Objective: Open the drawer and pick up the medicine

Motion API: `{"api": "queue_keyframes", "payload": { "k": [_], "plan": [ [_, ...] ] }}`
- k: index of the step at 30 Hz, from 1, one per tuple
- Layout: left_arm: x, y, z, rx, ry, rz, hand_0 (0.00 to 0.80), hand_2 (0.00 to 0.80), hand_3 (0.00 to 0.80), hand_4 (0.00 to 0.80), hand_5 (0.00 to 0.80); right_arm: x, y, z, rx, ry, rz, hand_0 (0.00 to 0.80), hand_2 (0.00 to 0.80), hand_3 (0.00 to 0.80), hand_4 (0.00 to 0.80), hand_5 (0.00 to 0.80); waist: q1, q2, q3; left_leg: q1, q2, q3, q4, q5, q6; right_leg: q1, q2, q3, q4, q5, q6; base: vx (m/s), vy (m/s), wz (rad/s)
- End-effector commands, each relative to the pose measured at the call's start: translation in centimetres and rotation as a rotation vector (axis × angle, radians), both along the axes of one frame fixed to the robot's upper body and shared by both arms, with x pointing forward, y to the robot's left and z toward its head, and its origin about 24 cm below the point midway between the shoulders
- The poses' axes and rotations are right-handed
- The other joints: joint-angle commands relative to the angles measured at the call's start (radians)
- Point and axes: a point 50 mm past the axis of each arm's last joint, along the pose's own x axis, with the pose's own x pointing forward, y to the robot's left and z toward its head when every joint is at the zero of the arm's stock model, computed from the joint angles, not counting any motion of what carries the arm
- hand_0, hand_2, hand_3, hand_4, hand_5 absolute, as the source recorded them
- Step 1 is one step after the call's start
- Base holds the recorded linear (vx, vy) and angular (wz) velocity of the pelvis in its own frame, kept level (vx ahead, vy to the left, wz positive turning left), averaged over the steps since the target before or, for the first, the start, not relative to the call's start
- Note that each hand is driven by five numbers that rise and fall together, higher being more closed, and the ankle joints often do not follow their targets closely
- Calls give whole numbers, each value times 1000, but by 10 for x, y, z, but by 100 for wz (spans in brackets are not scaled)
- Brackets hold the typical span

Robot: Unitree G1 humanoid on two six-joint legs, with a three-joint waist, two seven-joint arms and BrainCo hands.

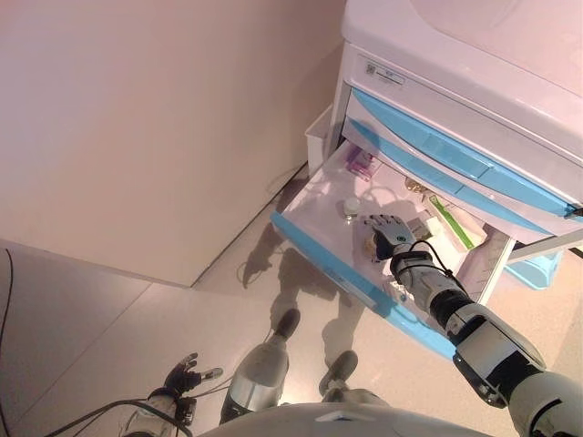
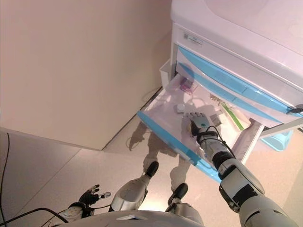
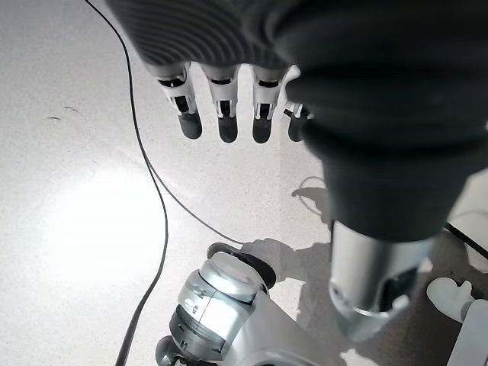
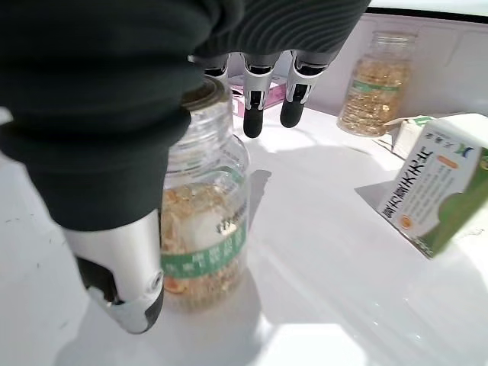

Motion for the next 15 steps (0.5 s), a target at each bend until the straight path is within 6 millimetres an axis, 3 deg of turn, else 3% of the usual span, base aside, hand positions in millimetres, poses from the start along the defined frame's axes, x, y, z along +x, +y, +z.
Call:
{"api": "queue_keyframes", "payload": {
  "k": [1,15],
  "plan": [
    [0,1,1,16,-3,-61,0,0,0,0,0,15,-5,24,-48,-67,8,0,0,0,0,0,19,-1,-14,-16,-61,-4,0,-62,14,12,-8,6,120,-107,16,0,0,0],
    [5,2,3,21,-12,-66,0,0,0,0,0,10,-12,14,-103,-25,-30,0,0,0,0,0,20,-4,-7,-19,-61,-5,-1,-60,17,8,-8,6,123,-104,17,0,0,0]
  ]
}}
